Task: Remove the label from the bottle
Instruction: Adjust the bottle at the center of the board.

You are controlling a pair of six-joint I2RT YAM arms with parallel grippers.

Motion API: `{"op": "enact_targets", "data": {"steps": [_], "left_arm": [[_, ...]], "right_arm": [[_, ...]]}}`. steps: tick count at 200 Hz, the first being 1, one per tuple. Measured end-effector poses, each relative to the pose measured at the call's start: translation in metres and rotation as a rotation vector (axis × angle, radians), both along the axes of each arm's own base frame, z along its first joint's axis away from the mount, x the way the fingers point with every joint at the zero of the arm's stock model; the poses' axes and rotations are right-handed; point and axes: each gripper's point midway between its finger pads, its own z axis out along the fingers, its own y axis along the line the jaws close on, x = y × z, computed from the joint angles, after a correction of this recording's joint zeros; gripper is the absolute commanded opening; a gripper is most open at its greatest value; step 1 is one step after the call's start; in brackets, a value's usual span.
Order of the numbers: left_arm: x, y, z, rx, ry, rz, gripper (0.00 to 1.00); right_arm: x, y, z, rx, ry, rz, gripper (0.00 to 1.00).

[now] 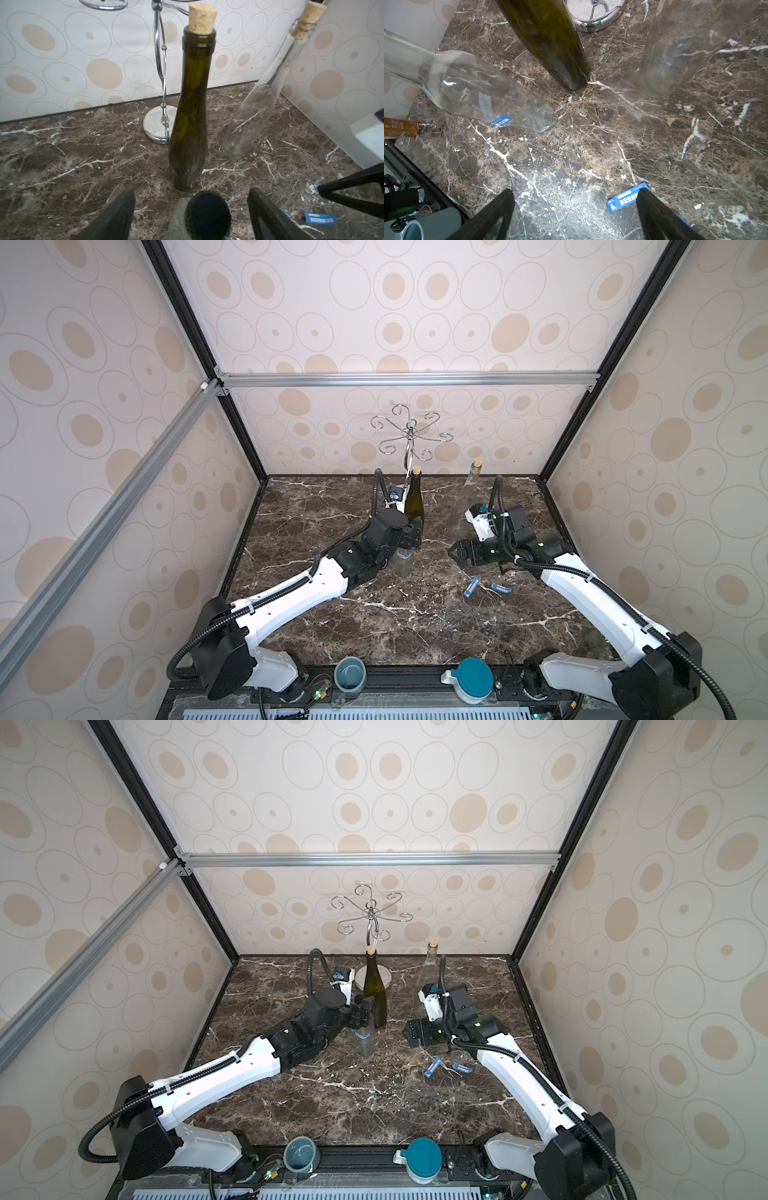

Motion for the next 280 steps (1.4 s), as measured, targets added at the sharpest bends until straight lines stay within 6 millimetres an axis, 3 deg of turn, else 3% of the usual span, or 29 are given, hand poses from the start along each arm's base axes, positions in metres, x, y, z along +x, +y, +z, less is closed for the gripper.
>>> {"op": "enact_targets", "data": {"steps": [63,136,201,280], "left_arm": [[-0.01,-0.01,0.008,0.062,0.002,-0.285,1.0],[-0.003,0.008,0.02,0.002,-0.031,-0.55,1.0],[-0.007,-0.011,-0.002,-0.05,0.018,-0.715,0.9],[-0.003,-0.017,-0.011,-0.057,0.024,-0.738,0.78]], "right_arm": [[-0.002,-0.002,0.007,0.0,-0.014,-0.001,0.95],[-0.003,-0.003,0.007,-0.005,-0.012,-0.003,0.95],[-0.003,-0.005,0.008,-0.014,-0.012,-0.01,0.95],[-0.001,-0.004,0.014,-0.009,-0.025,-0.009,0.95]]}}
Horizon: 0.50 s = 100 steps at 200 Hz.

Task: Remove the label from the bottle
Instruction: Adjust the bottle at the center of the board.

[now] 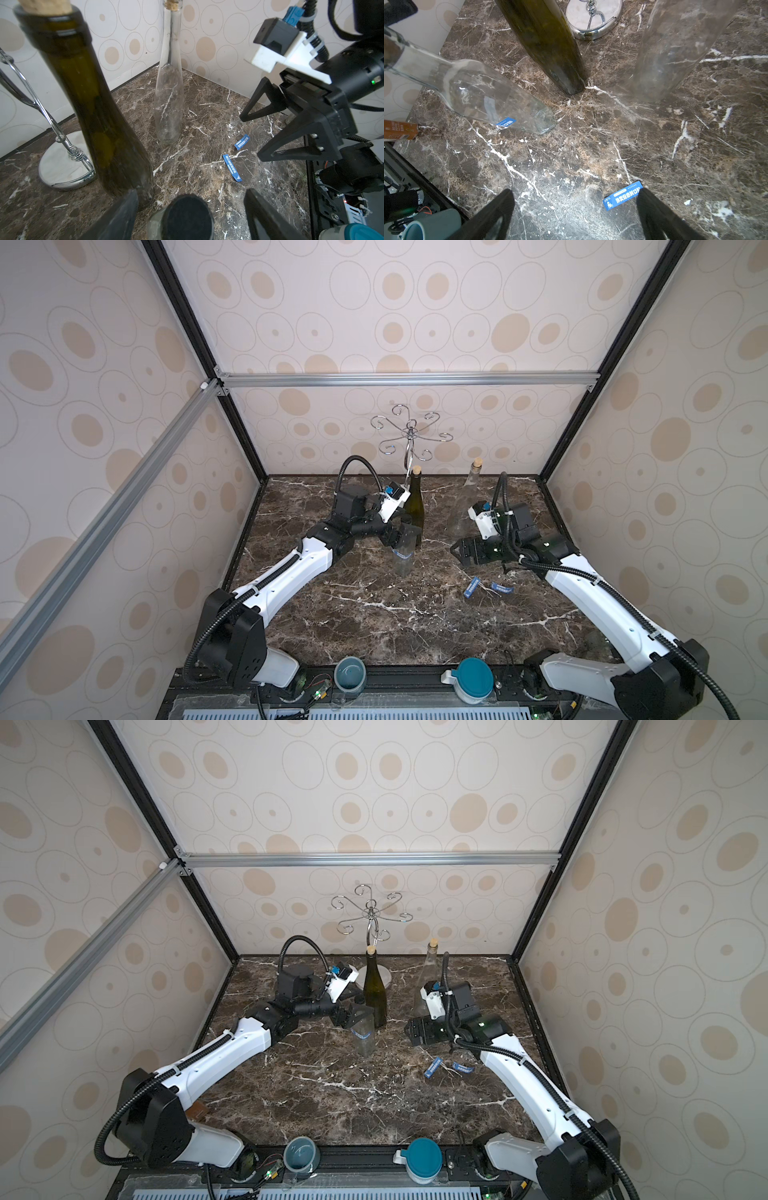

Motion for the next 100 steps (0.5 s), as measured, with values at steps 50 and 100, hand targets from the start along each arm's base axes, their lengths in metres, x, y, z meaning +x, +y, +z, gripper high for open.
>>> {"op": "enact_targets", "data": {"steps": [50,100], "left_arm": [[0.007,-0.001,-0.003,0.0,-0.012,0.017,0.61],[0.013,-0.003,-0.007,-0.003,-0.014,0.026,0.58]], "right_arm": [[0.0,0.0,-0.002,-0.004,0.003,0.003,0.95],[0.001,0.0,-0.002,-0.008,0.001,0.004,0.95]]}}
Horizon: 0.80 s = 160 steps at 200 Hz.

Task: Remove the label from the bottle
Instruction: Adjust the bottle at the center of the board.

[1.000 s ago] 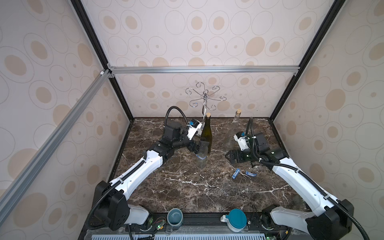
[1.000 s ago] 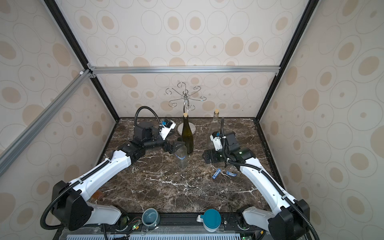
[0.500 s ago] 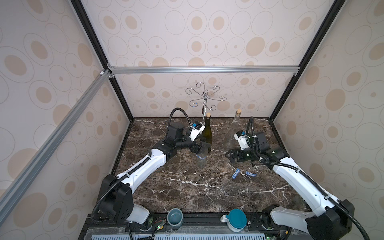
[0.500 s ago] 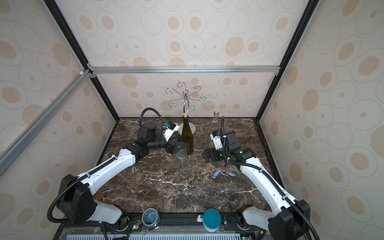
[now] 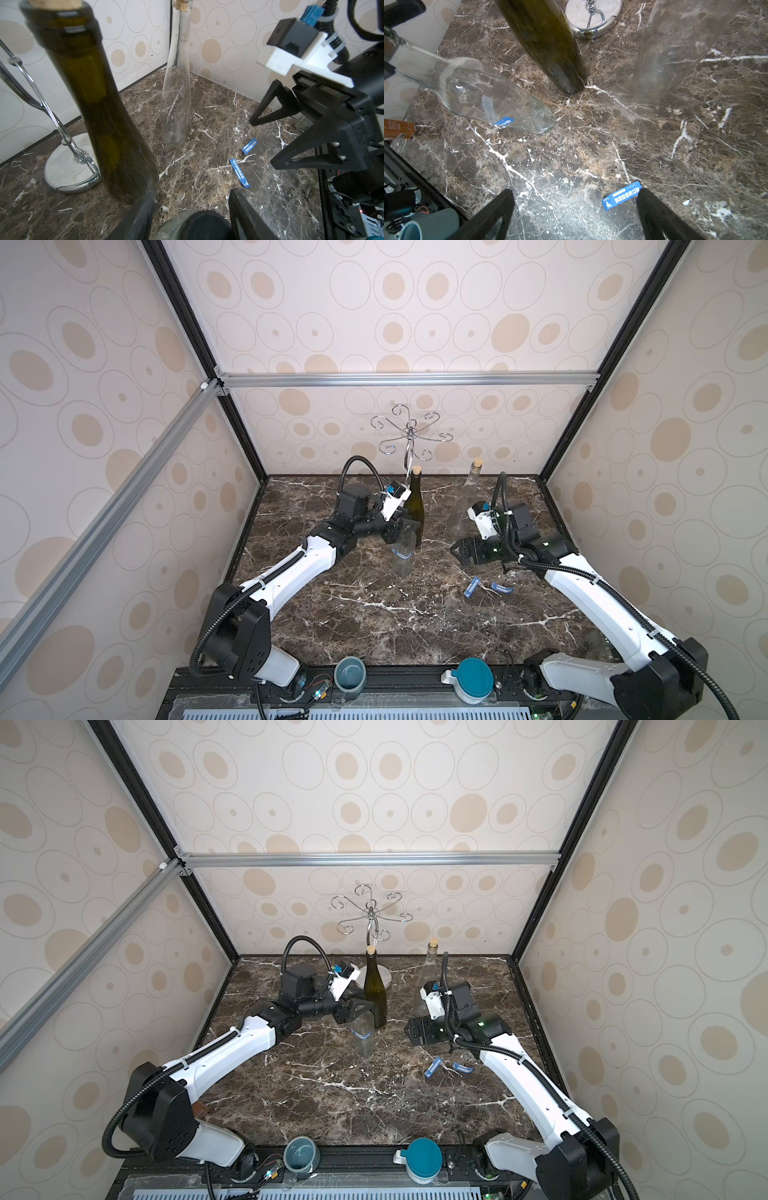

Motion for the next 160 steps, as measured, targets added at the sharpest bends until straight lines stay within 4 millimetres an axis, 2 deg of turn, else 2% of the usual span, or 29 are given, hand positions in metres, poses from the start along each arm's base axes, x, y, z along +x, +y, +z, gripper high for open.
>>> {"op": "enact_targets", "data": {"steps": [27,59,86,125,160], "left_arm": [[0.002,0.0,-0.006,0.009,0.011,0.004,0.54],[0.003,0.0,-0.007,0.012,0.011,0.011,0.36],[0.008,0.003,-0.007,0.021,-0.009,0.035,0.28],[0.014,0.008,-0.006,0.033,-0.006,0.098,0.2],[0.02,0.016,-0.005,0.107,0.003,0.223,0.15]], "right_arm": [[0.0,0.0,0.0,-0.003,-0.002,0.003,0.95],[0.0,0.0,0.0,-0.005,-0.003,0.003,0.95],[0.0,-0.001,0.0,-0.005,-0.004,0.002,0.95],[0.0,-0.001,0.0,-0.005,-0.004,0.002,0.95],[0.0,0.0,0.0,-0.005,-0.004,0.003,0.95]]}}
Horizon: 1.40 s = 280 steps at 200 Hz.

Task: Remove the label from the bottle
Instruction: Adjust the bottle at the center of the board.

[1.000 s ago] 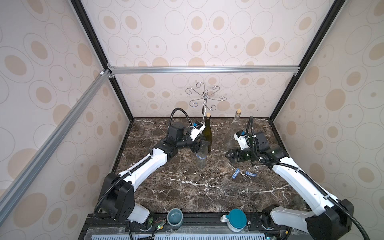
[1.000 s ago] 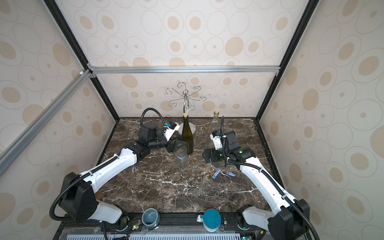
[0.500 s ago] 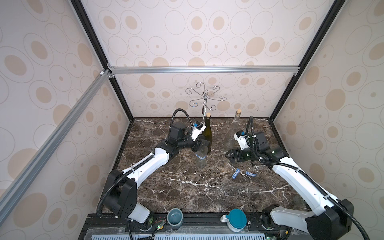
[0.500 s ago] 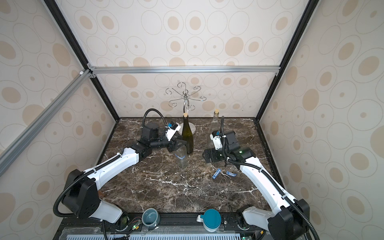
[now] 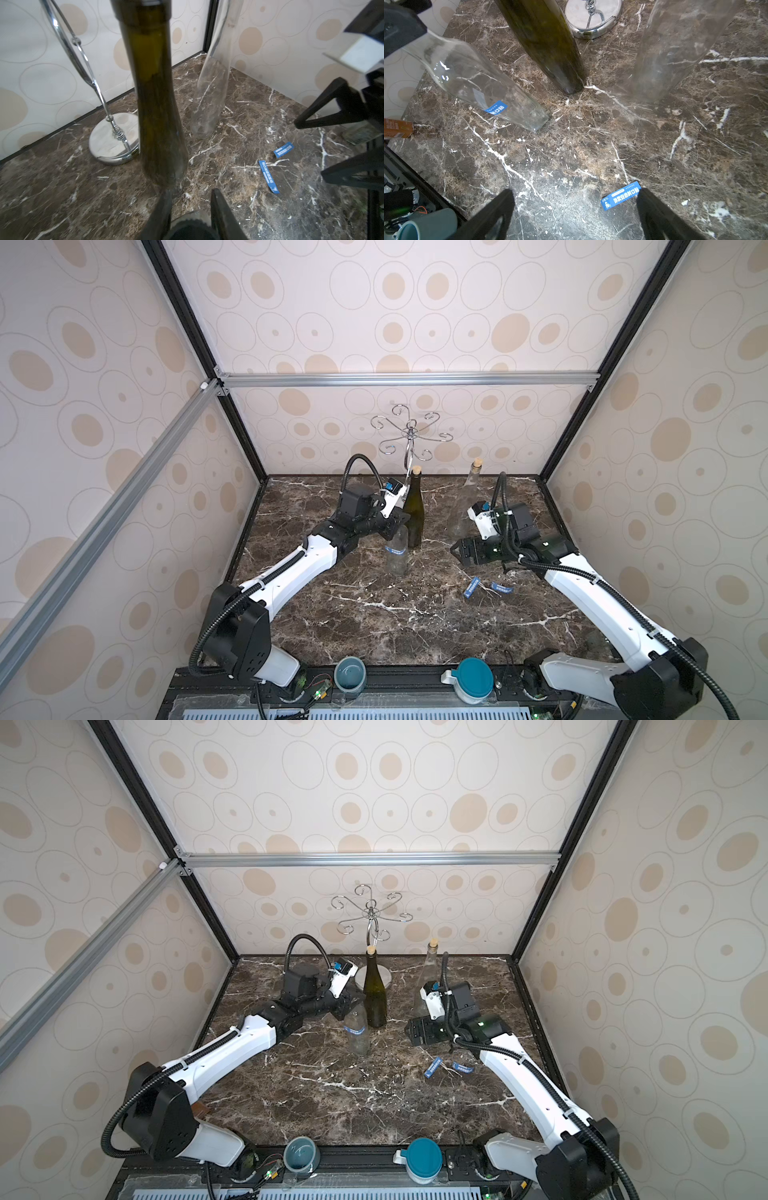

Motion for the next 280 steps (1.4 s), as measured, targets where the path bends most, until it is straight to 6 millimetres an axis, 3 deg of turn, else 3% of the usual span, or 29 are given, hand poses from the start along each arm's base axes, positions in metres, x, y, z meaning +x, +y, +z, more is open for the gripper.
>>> {"op": "enact_targets", "data": {"steps": [41,104,147,205,228,245,280], "left_arm": [[-0.007,-0.003,0.017,0.027,-0.014,0.16,0.13],[-0.014,0.009,0.039,-0.068,-0.013,0.43,0.13],[-0.011,0.014,0.035,-0.091,-0.006,0.522,0.13],[-0.011,0.008,-0.003,-0.042,0.032,0.531,0.14],[-0.011,0.004,-0.002,-0.055,0.015,0.531,0.15],[-0.014,0.002,-0.002,-0.054,0.001,0.531,0.22],[-0.016,-0.003,-0.001,-0.057,-0.017,0.517,0.59]], "right_arm": [[0.0,0.001,0.0,0.006,0.002,0.003,0.95],[0.0,0.005,0.003,0.029,0.002,0.008,0.95],[0.0,0.005,0.003,0.036,0.002,0.006,0.95],[0.0,0.005,0.003,0.036,0.002,0.006,0.95],[0.0,0.005,0.003,0.036,0.002,0.006,0.95],[0.0,0.005,0.003,0.036,0.002,0.006,0.95],[0.0,0.005,0.003,0.036,0.002,0.006,0.95]]}}
